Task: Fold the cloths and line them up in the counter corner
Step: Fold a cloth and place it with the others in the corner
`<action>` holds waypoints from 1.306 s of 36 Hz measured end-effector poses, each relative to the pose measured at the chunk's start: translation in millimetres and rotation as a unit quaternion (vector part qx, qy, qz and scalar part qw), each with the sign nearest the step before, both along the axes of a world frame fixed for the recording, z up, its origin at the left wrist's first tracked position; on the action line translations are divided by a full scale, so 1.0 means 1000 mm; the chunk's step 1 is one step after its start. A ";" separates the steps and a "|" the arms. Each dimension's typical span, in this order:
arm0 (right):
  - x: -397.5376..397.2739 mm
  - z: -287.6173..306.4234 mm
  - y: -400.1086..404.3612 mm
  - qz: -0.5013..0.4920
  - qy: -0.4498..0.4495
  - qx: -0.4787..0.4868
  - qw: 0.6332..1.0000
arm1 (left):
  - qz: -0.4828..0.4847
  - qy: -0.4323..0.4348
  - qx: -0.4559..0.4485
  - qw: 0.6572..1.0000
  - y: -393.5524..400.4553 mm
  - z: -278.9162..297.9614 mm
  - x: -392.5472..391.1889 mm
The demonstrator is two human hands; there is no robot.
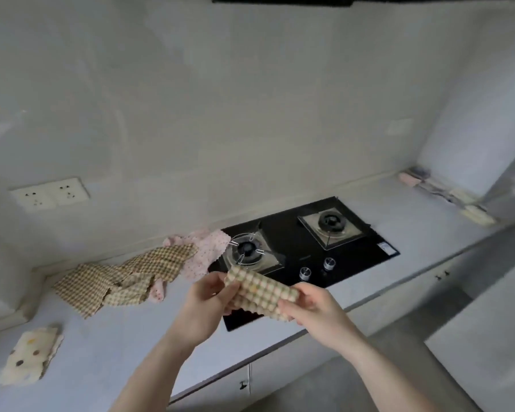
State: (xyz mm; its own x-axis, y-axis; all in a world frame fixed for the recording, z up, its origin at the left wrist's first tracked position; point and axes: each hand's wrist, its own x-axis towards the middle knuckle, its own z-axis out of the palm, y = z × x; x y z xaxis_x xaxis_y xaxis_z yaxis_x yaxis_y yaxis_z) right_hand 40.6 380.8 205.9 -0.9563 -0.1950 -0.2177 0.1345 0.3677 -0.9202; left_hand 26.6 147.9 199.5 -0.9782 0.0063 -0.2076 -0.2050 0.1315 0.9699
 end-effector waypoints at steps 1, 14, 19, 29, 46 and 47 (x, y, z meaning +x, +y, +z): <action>0.000 0.001 0.015 -0.017 -0.001 0.006 1.000 | -0.023 0.004 -0.006 1.000 0.014 0.003 -0.006; -0.014 0.007 0.236 -0.159 0.006 0.036 0.987 | -0.182 0.070 -0.100 0.976 0.244 0.019 -0.085; -0.026 0.005 0.345 -0.198 -0.001 0.048 0.979 | -0.206 0.065 -0.089 0.972 0.357 0.013 -0.108; -0.086 0.002 0.479 -0.192 -0.027 0.060 0.979 | -0.181 0.044 -0.092 0.978 0.487 0.002 -0.155; -0.243 -0.058 0.624 -0.337 -0.080 -0.009 0.938 | -0.268 -0.008 -0.126 0.955 0.630 -0.031 -0.339; -0.254 -0.064 0.632 -0.357 -0.083 -0.024 0.930 | -0.277 0.000 -0.139 0.951 0.635 -0.033 -0.351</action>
